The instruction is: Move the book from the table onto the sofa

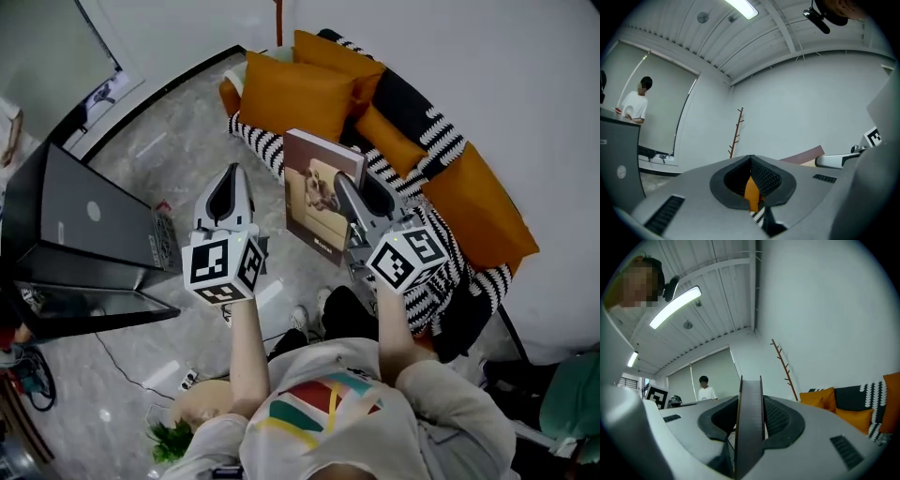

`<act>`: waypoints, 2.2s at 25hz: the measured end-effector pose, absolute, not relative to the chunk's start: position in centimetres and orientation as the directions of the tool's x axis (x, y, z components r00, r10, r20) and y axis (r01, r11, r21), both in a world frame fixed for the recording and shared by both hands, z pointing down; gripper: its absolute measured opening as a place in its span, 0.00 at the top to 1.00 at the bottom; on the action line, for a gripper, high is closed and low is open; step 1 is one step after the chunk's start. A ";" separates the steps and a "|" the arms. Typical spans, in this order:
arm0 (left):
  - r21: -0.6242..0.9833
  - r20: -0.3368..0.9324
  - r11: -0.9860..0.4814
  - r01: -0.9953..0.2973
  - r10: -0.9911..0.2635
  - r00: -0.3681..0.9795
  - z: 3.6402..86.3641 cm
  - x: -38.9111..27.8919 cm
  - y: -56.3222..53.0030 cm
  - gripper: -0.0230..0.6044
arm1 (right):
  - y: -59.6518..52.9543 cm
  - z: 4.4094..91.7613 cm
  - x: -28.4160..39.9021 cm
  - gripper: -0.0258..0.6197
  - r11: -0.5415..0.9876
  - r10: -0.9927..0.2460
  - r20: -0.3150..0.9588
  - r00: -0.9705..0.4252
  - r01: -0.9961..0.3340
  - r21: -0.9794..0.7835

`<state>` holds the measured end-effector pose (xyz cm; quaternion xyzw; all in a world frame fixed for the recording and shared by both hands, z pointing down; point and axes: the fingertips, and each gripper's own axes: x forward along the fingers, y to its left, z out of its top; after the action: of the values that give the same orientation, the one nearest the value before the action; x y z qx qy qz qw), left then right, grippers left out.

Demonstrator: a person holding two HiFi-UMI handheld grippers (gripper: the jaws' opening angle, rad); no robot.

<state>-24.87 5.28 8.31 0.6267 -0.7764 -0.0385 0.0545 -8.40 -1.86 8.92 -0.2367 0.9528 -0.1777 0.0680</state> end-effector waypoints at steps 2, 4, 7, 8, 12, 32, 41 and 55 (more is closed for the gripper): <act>0.129 0.056 0.184 -0.974 -0.982 -0.178 9.5 -24.3 2.0 0.95 | -4.9 10.0 -7.1 0.72 0.802 -0.501 -0.057 -0.863 -0.439 -0.404; 0.129 0.077 0.151 -0.980 -0.987 -0.141 10.7 -23.3 -2.3 0.95 | -8.9 11.2 -5.7 0.72 0.778 -0.529 -0.071 -0.846 -0.451 -0.437; 0.122 0.104 0.098 -0.988 -0.991 -0.085 12.7 -21.4 -9.9 0.95 | -15.6 13.7 -3.1 0.72 0.740 -0.565 -0.087 -0.820 -0.458 -0.492; 0.117 0.104 0.085 -0.990 -0.992 -0.073 13.4 -20.8 -12.6 0.95 | -18.2 14.7 -2.3 0.72 0.728 -0.570 -0.087 -0.817 -0.453 -0.515; 0.066 0.093 0.073 -0.995 -0.993 -0.066 15.8 -19.1 -22.3 0.95 | -28.1 18.2 -0.2 0.72 0.686 -0.576 -0.072 -0.814 -0.434 -0.585; -0.011 0.404 -0.164 -0.986 -0.903 0.146 51.1 -18.5 -43.4 0.95 | -55.4 54.3 -2.4 0.72 0.449 -0.660 0.148 -0.737 -0.545 -0.708; 0.124 0.500 -0.127 -0.984 -0.849 0.172 60.4 -17.5 -42.8 0.95 | -57.3 63.0 -4.4 0.72 0.378 -0.581 0.246 -0.776 -0.525 -0.763; 0.208 0.473 -0.142 -0.968 -0.851 0.227 60.1 -16.4 -44.4 0.95 | -58.4 63.7 -2.5 0.62 0.440 -0.696 0.436 -0.571 -0.818 -0.369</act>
<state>-16.44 -44.44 60.11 0.7459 -0.6096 0.1219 0.2391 -2.49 -58.37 63.73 -0.4499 0.8414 -0.2784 -0.1100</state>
